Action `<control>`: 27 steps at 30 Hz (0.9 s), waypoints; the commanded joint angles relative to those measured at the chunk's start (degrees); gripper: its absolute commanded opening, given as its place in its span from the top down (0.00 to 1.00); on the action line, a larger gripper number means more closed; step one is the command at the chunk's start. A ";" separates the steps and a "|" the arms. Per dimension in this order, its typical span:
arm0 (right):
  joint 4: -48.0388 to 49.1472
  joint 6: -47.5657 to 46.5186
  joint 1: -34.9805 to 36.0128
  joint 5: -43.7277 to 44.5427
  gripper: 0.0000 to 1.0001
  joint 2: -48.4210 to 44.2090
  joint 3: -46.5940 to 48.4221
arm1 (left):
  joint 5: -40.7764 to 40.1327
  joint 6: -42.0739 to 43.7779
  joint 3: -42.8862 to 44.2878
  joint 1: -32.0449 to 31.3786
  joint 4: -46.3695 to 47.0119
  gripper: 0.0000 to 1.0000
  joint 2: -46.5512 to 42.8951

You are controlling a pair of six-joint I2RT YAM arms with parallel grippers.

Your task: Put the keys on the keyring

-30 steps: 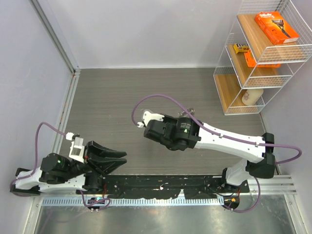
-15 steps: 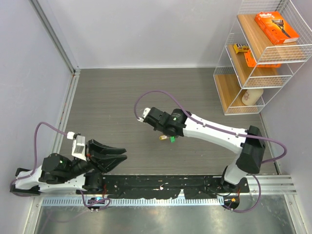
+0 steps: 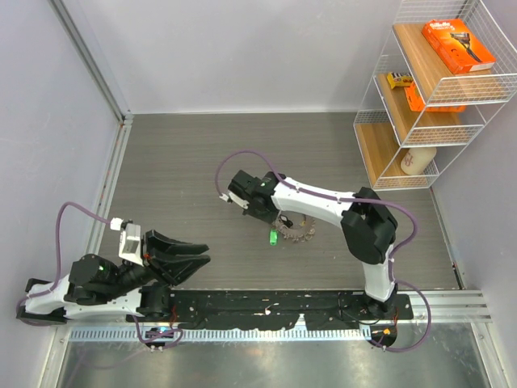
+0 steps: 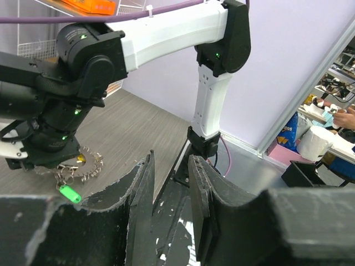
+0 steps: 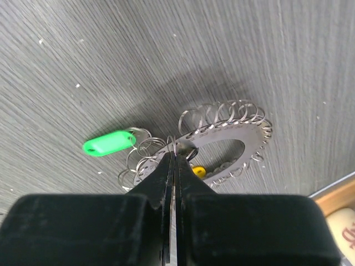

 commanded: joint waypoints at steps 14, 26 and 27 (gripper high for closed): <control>17.26 2.17 -0.18 -5.44 0.48 -10.96 -4.72 | -1.88 1.03 1.85 -0.26 1.49 0.60 -0.95; 28.08 11.75 -0.18 -3.51 0.04 -41.01 -20.28 | -4.25 5.68 7.12 -0.26 -1.15 0.39 8.00; 29.56 12.71 -0.18 -3.77 0.04 -44.61 -21.94 | -4.51 6.30 7.65 -0.26 -1.32 0.34 9.14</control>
